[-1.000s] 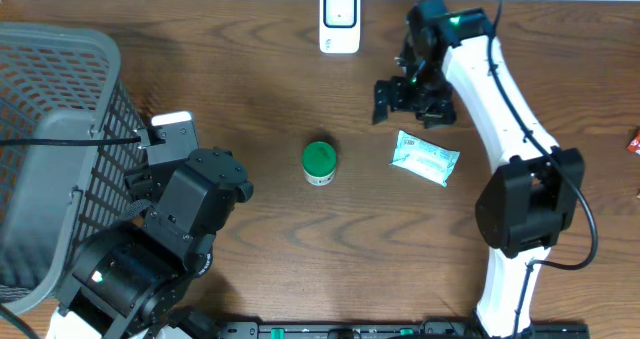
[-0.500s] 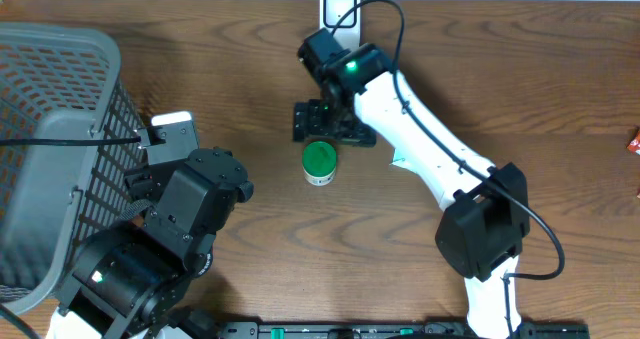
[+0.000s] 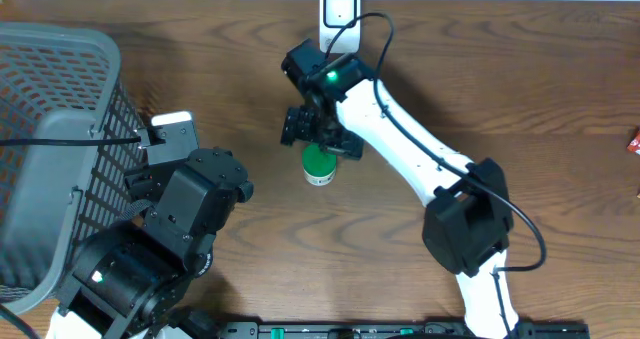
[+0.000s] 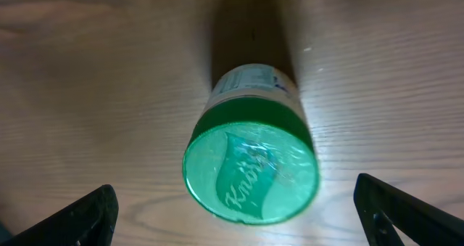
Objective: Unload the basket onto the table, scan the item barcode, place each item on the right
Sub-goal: 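Grasp the green-capped jar with the right gripper and lift it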
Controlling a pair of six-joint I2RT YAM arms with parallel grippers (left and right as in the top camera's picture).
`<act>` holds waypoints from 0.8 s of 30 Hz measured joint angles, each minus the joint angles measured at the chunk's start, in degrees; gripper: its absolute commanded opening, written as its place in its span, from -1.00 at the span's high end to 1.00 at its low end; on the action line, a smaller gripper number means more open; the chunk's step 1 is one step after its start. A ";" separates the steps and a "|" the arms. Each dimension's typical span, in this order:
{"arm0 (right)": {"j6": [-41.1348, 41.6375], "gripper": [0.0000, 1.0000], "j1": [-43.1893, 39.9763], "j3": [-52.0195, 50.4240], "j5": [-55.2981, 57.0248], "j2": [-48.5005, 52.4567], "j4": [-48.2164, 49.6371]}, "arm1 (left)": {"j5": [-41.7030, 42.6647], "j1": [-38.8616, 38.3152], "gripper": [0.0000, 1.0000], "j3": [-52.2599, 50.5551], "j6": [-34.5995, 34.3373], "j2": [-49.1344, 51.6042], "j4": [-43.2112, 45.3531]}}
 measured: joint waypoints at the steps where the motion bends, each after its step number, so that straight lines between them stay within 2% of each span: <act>1: 0.55 -0.99 0.42 0.00 -0.07 0.74 0.11 | 0.00 0.00 -0.63 0.00 0.00 0.00 0.00; 17: 6.80 -0.99 1.88 0.04 -1.46 10.45 -0.81 | 0.00 0.00 -0.63 0.00 0.00 0.00 0.00; 19: 7.41 -0.91 2.23 0.04 -1.44 10.45 -0.79 | 0.00 0.00 -0.63 0.00 0.00 0.00 0.00; 24: 9.51 -0.49 3.52 0.04 -0.57 10.45 -2.51 | 0.00 0.00 -0.63 0.00 0.00 0.00 0.00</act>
